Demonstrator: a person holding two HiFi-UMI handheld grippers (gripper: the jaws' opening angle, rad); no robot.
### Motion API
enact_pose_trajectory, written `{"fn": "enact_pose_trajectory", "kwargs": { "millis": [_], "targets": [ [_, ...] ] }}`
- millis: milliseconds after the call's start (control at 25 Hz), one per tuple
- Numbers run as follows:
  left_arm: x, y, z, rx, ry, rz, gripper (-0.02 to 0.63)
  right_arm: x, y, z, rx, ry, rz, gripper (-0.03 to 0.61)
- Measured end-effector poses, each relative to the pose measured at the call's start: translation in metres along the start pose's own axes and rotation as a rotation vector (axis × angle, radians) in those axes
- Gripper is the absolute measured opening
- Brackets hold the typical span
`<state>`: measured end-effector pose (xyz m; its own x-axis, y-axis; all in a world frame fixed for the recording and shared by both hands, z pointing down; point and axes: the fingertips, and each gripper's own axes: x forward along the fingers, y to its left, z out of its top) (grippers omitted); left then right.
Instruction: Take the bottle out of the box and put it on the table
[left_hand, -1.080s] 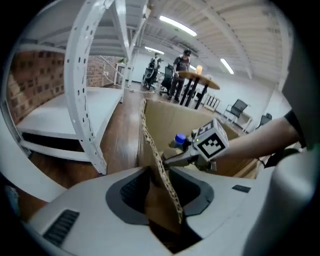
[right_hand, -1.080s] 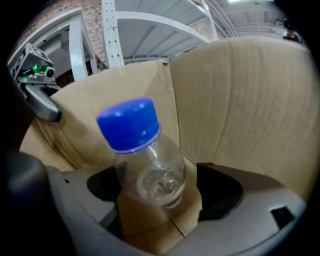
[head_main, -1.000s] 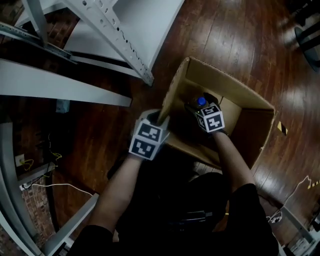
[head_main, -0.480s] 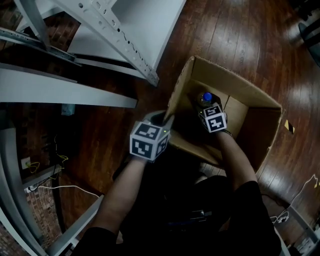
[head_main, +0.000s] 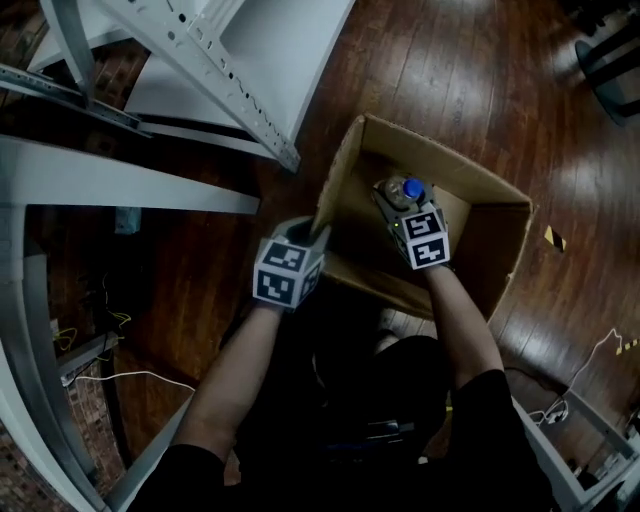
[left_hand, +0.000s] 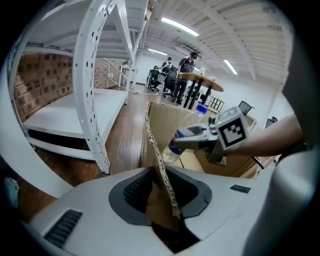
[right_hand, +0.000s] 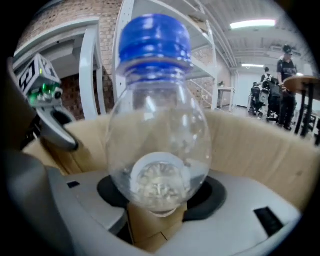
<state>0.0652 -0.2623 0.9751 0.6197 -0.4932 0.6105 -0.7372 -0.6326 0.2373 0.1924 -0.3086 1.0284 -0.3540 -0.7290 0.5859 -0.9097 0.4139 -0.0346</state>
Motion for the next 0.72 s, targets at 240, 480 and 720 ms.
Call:
{"fn": "enact_pose_trajectory", "kwargs": {
  "millis": [240, 480, 720],
  "targets": [
    [-0.090, -0.029, 0.080, -0.045, -0.115, 0.117, 0.130, -0.148, -0.014, 0.121, 0.089, -0.070, -0.050, 0.272],
    [-0.202, -0.098, 0.230, -0.013, -0.273, 0.106, 0.110, -0.297, -0.028, 0.244, 0.096, -0.115, -0.096, 0.272],
    [-0.363, -0.175, 0.336, 0.135, -0.311, 0.107, 0.002, -0.457, 0.028, 0.351, 0.001, -0.089, -0.051, 0.272]
  ]
}}
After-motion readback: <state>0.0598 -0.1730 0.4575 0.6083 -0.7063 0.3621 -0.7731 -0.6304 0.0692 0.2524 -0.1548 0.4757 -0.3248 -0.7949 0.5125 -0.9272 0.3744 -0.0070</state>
